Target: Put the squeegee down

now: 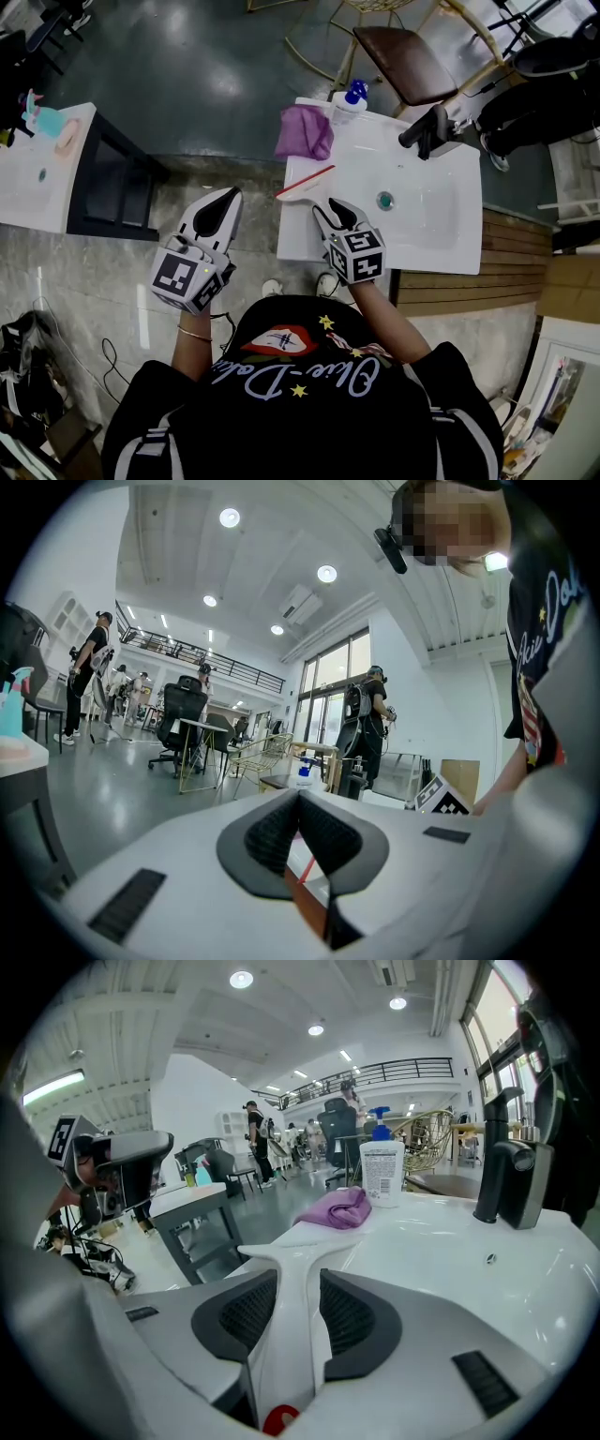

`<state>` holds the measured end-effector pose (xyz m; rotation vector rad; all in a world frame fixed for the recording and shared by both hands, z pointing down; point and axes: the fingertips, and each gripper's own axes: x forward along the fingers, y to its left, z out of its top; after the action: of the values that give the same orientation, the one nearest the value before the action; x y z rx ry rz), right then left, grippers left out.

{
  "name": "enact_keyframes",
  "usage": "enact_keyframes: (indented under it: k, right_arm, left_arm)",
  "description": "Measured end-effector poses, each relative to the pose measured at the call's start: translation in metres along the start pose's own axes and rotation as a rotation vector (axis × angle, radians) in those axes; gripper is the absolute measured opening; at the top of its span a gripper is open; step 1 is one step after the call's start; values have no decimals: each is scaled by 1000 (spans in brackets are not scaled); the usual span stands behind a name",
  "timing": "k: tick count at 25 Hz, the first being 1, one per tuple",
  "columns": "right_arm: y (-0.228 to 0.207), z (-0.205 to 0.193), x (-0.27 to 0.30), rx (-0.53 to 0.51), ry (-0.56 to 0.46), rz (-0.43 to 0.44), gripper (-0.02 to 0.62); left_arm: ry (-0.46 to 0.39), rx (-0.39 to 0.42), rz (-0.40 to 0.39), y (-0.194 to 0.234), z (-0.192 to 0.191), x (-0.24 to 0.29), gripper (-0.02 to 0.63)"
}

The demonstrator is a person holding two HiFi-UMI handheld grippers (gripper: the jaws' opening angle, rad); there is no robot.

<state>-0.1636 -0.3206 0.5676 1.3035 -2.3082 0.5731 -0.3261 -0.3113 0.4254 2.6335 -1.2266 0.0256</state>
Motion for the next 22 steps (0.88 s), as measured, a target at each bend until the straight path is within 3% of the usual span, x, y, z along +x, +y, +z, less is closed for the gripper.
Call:
enact_keyframes:
  k: [14,22]
  right_arm:
    - [0,15,-17,-20,-81,39,159]
    - [0,25,-33,-24,-148,81,39]
  left_arm:
    - [-7,14,36,-18,4,-4,-5]
    - [-2,39,58,-36,6,-7,-5]
